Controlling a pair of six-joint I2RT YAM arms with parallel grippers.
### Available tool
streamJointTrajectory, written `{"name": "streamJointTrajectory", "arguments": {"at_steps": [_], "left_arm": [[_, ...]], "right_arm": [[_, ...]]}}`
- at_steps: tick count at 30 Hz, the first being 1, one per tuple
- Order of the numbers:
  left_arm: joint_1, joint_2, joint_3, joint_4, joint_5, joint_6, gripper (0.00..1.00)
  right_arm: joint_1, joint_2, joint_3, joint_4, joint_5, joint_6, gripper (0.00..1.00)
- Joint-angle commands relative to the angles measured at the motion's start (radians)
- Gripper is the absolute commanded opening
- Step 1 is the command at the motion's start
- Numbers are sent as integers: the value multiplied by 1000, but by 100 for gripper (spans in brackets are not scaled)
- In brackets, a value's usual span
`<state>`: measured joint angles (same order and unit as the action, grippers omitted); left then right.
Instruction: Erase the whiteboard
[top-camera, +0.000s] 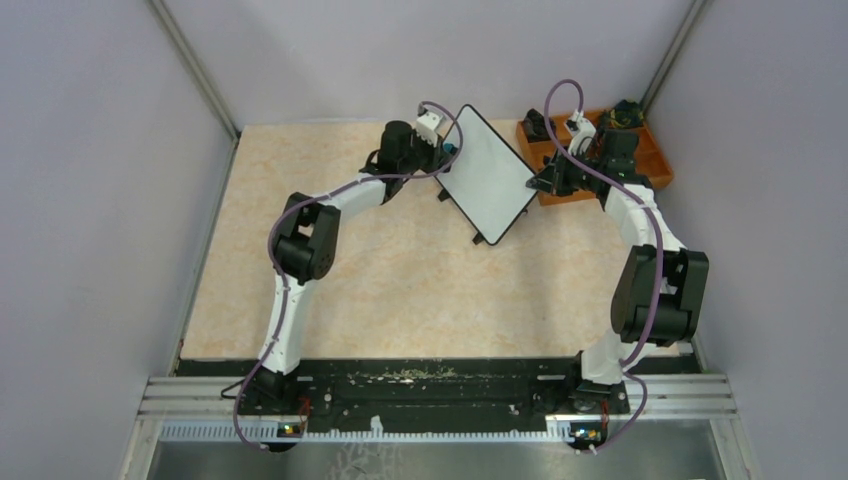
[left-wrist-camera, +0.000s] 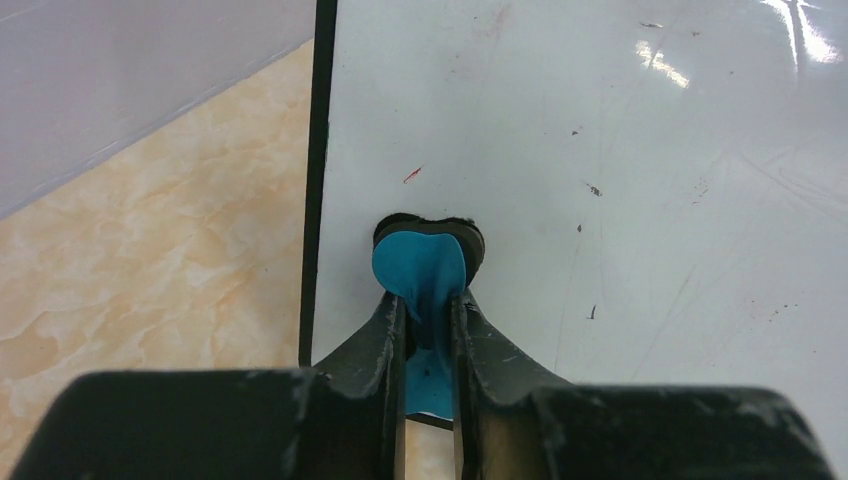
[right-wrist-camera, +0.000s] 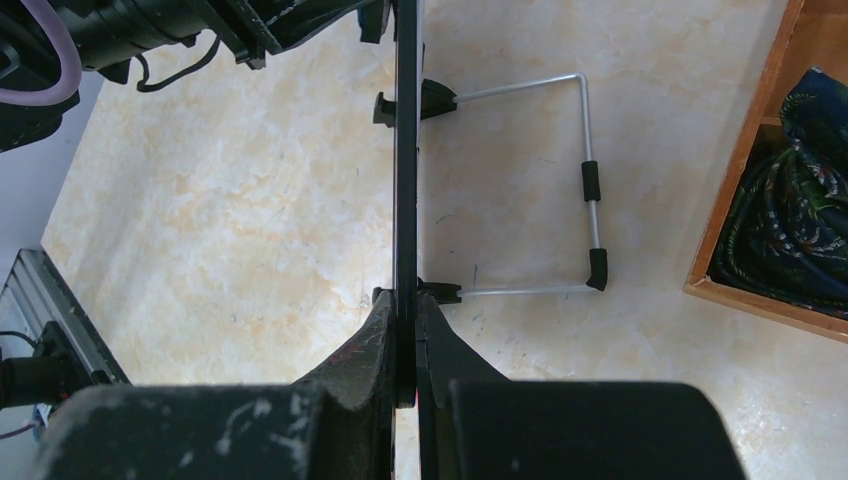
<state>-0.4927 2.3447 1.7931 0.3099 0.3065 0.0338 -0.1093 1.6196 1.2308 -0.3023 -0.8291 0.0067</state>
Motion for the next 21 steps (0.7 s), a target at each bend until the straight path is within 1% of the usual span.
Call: {"name": "streamJointTrajectory", "arguments": {"at_steps": [1,8,13,17,21], "left_arm": [[-16,-28,39,3,18,1,2],[-17,44,204,-72,-3,35,3],[-15,68,253,-87,-4,35,3],[-16,55,215,-78,10,30,3],[-16,23,107,-30,31,17,3]], "right_arm": [[27,25,0,-92,-36,-51,0],[26,25,-2,-92,-36,-53,0],[26,25,-2,-92,-36,-53,0],[27,25,-2,-89,-36,-53,0],[27,25,-1,-88,-35,-50,0]]}}
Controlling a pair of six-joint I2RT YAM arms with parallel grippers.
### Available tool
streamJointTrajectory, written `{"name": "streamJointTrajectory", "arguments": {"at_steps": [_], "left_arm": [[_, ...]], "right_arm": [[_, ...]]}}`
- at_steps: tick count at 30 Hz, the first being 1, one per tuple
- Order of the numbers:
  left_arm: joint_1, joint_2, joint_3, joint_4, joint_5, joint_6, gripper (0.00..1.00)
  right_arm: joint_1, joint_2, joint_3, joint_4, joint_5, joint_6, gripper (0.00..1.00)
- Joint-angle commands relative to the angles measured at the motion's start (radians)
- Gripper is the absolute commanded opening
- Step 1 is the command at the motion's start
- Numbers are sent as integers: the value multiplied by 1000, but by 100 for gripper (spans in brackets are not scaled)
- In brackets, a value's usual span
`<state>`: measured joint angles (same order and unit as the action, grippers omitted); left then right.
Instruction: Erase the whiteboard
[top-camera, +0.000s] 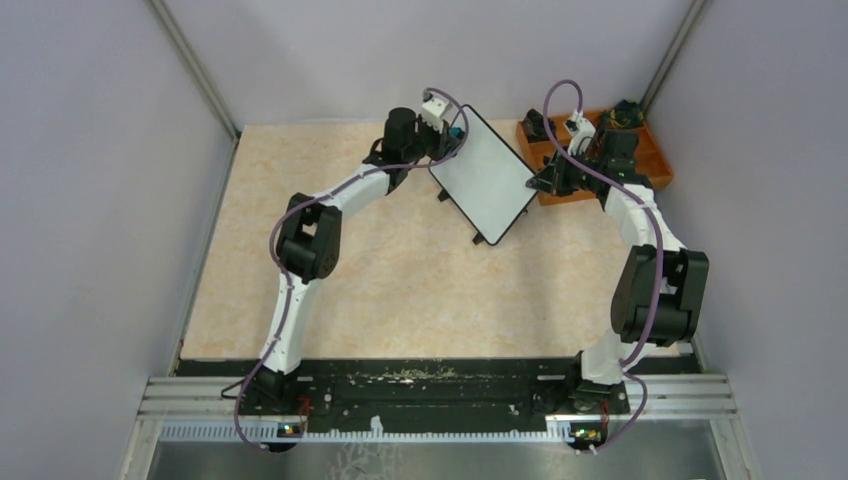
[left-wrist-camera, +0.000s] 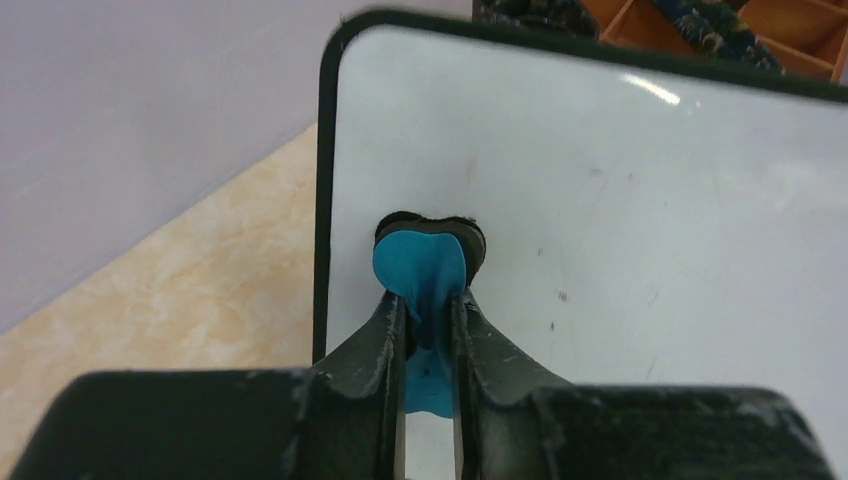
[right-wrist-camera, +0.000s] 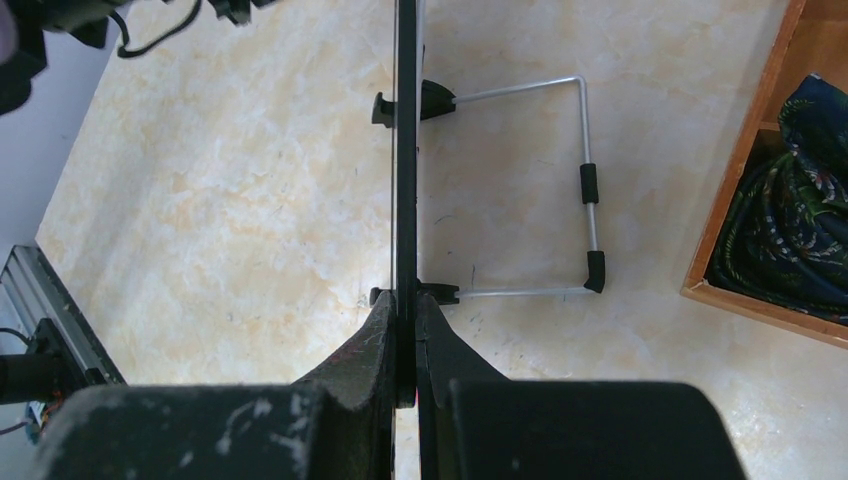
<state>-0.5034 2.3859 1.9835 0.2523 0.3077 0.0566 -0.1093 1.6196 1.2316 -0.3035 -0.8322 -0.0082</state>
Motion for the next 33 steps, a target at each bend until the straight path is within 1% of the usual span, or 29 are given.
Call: {"name": "streamJointTrajectory", "arguments": {"at_steps": [1,11,18,25,28,30,33], "left_arm": [[-5,-26,-104,36,34,-11,3],[-5,-110,-256,60,17,11,3],[-4,-203,-374,77,-17,30,3],[19,-262,-430,73,-29,19,3],[25,-279,-407,19,-67,29,3],[33,-282,-358,-63,-89,24,2],[50,-300,-305,-170,-95,-21,2]], "right_arm": [[27,25,-1,-88,-30,-35,0],[27,24,9,-120,-6,-33,0],[26,23,12,-125,7,-26,0],[26,25,9,-117,3,-23,0],[27,26,9,-116,1,-21,0],[27,25,11,-115,1,-18,0],[27,25,9,-106,1,-10,0]]}}
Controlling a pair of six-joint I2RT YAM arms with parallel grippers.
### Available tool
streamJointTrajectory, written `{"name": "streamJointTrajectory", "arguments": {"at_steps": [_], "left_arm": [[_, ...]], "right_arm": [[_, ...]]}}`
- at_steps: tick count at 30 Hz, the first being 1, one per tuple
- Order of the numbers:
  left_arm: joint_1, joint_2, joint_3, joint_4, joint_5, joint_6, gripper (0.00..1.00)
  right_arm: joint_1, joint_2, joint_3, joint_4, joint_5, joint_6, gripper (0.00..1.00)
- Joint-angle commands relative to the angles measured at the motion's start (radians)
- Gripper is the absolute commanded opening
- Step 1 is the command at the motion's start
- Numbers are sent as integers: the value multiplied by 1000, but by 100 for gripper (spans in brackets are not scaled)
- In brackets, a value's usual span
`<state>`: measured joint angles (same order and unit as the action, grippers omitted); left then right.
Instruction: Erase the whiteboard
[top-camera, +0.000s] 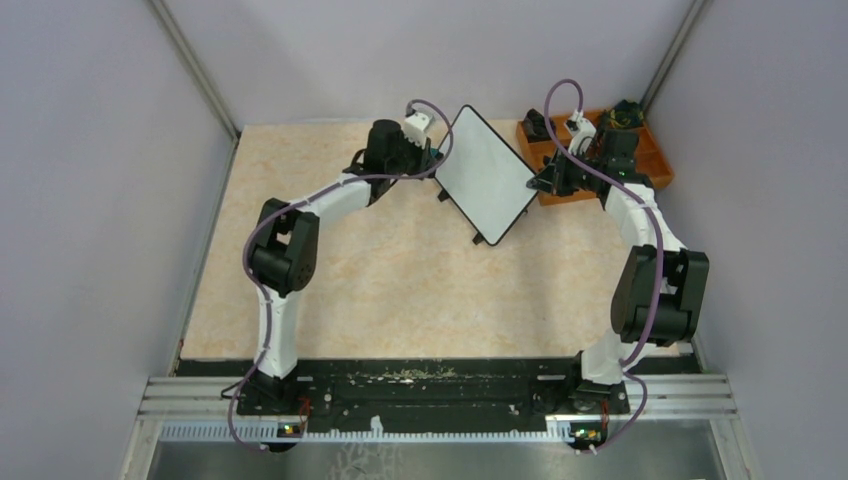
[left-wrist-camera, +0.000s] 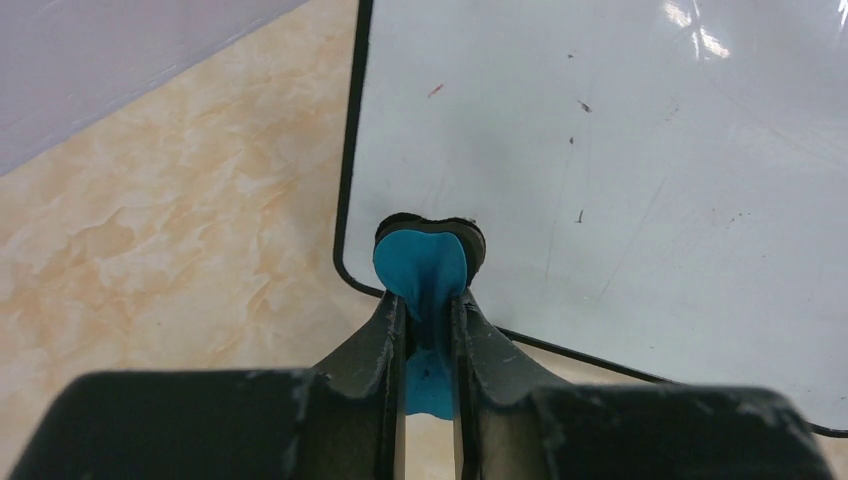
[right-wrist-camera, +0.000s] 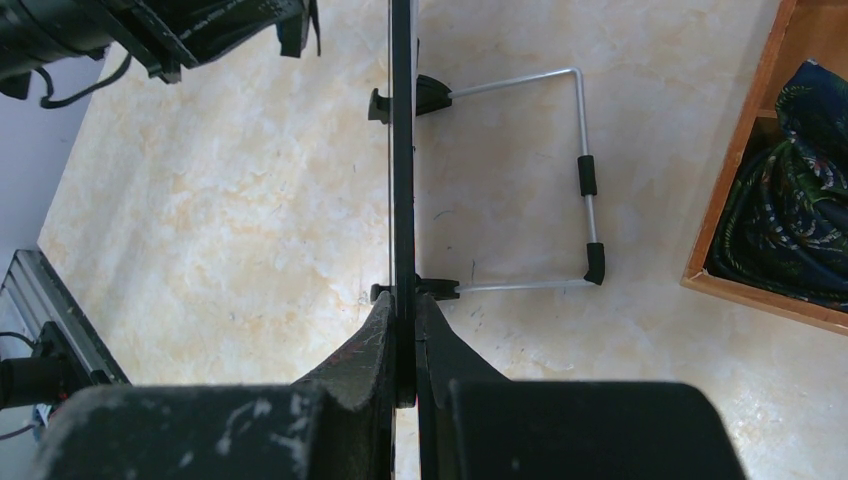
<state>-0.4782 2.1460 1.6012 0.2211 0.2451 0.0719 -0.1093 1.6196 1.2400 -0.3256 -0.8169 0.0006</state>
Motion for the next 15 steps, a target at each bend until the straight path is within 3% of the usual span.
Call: {"name": "streamJointTrajectory", "arguments": {"at_steps": [1,9,15], "left_arm": [[27,-69,85,-164,-30,-48,2],[29,-177,86,-389,-79,-109,3],[29,-290,-47,-461,-160,-136,7]], "right_arm": [[26,26,-1,-79,-13,-16,0],[26,72,11,-68,-9,4,0],[26,76,15,-72,20,9,0]]}}
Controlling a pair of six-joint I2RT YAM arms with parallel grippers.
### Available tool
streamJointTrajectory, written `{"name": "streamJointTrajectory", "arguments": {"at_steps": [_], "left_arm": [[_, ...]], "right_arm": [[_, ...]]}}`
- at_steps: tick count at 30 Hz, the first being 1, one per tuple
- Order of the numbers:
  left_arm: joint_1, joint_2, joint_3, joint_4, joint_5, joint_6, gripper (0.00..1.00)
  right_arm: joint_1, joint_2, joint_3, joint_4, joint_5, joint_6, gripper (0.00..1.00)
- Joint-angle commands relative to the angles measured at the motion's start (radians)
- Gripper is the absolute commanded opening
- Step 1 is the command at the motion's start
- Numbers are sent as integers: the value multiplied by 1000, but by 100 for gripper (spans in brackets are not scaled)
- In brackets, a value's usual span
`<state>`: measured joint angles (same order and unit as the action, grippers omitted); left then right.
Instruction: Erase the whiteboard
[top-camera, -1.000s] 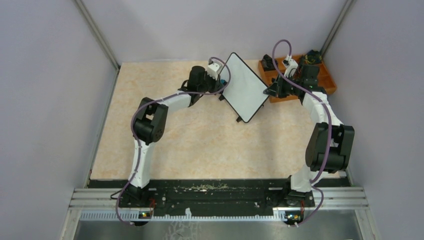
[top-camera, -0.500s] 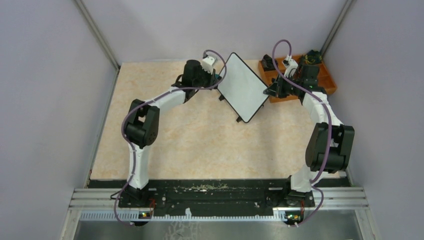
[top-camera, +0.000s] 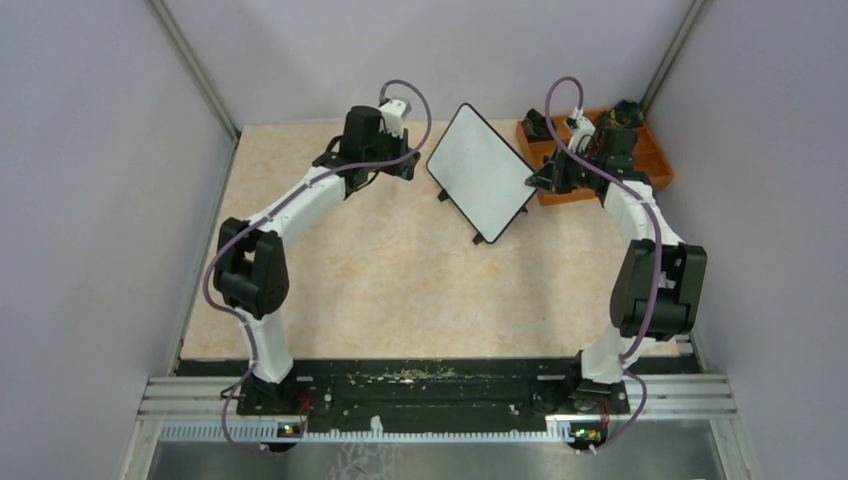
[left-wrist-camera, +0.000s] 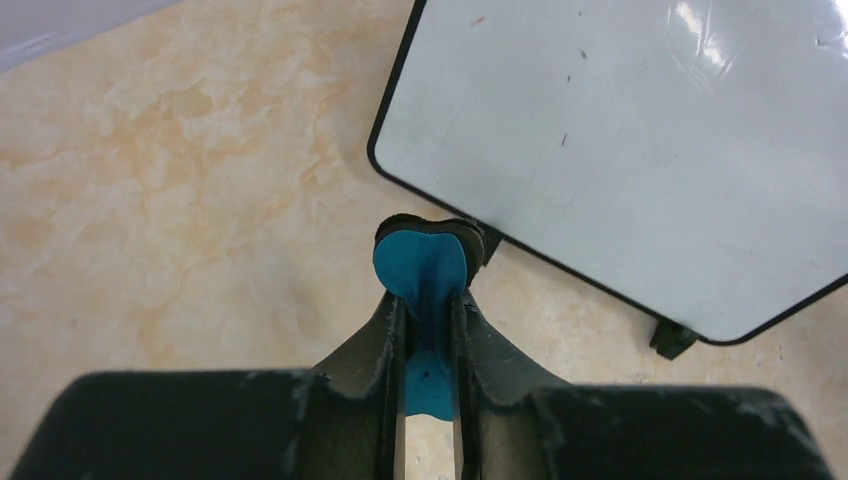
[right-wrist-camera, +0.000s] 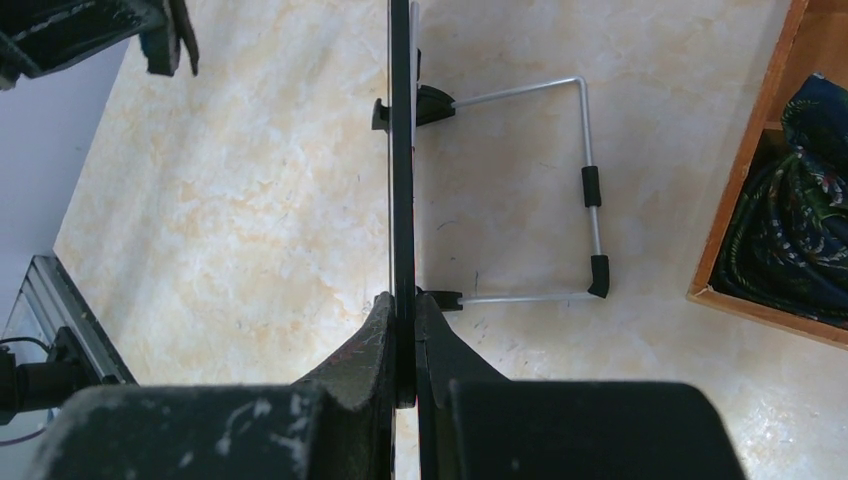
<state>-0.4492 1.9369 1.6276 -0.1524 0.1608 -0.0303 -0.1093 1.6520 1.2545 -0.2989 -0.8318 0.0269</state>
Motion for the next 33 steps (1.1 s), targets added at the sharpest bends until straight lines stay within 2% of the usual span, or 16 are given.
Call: {"name": "streamJointTrajectory", "arguments": {"at_steps": [1,2,9,10,11,14,18,27,30,33], "left_arm": [[2,-95,-93,-88,-103,-39,7],[3,-106,-104,-88,-118,-41,8],[6,-145,-124,-110,-126,-52,13],[6,-145,-121,-115,-122,-52,14],[5,-146,-117,-120,-114,-53,15],[7,-152,-116,-129,-105,-64,17],[6,-173,-122,-141,-105,-78,19],[6,-278,-221,-117,-184,-108,24],[6,-305,-254,-107,-201,-123,25],[7,-321,-289,-121,-222,-137,25]], "right_arm": [[26,46,2,-98,38,-14,0],[27,48,4,-98,37,-12,0],[27,32,9,-102,47,-7,17],[27,27,8,-101,49,-3,30],[26,20,5,-98,51,0,37],[26,10,3,-94,63,10,50],[26,-60,-8,-76,75,32,59],[10,-245,-31,-84,151,84,63],[-7,-338,-49,-116,236,99,64],[-17,-432,-72,-176,394,103,64]]}}
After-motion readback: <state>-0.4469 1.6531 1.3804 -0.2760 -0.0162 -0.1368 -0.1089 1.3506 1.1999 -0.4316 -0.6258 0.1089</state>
